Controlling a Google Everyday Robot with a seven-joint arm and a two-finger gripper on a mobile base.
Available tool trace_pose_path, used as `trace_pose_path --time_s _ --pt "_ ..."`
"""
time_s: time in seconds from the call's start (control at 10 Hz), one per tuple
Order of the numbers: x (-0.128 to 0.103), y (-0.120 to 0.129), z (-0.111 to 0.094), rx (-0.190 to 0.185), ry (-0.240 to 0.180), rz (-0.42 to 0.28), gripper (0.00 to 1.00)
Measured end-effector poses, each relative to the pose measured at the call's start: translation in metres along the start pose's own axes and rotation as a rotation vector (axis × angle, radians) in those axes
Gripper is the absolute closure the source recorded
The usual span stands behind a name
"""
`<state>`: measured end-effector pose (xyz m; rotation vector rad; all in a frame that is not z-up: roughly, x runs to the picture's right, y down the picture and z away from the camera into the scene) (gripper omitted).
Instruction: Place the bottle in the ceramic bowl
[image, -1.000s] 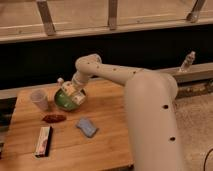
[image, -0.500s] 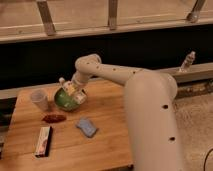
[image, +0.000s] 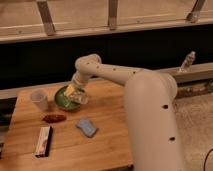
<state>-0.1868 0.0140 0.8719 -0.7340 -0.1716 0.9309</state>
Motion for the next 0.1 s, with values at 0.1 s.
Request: trace_pose_path --time_s 0.1 --pt "-0.0001 0.0000 -0.0001 0.000 0.000 0.000 0.20"
